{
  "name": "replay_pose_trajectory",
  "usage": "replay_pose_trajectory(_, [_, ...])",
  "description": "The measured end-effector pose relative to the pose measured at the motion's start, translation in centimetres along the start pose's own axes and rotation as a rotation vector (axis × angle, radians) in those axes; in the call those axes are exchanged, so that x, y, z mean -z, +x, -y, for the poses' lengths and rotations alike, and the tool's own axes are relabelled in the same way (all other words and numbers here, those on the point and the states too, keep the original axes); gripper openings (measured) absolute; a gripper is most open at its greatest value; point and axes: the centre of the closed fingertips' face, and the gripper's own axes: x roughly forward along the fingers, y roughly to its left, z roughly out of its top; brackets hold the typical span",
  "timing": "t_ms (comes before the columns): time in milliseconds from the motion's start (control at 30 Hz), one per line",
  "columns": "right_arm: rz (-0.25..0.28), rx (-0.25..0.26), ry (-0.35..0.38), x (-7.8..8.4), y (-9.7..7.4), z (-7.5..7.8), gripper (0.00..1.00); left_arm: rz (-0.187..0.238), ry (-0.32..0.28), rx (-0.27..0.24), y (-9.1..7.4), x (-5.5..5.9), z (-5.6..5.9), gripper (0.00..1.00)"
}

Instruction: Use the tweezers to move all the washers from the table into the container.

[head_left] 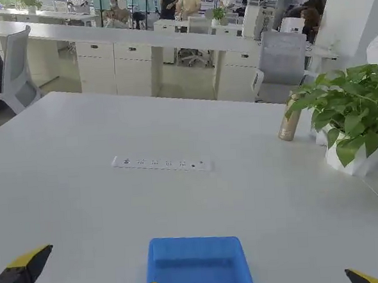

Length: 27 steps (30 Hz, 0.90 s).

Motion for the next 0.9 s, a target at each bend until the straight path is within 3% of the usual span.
replay_pose_trajectory(433, [-0.012,-0.003,-0.009,0.0,0.07,-0.15,0.9,0.008,0.001,-0.002,0.07,-0.38,-0.12,0.96])
replay_pose_trajectory(900, [-0.018,-0.007,-0.004,0.07,0.02,0.08,0.89,-0.015,0.015,0.01,0.64,-0.01,0.42,0.96])
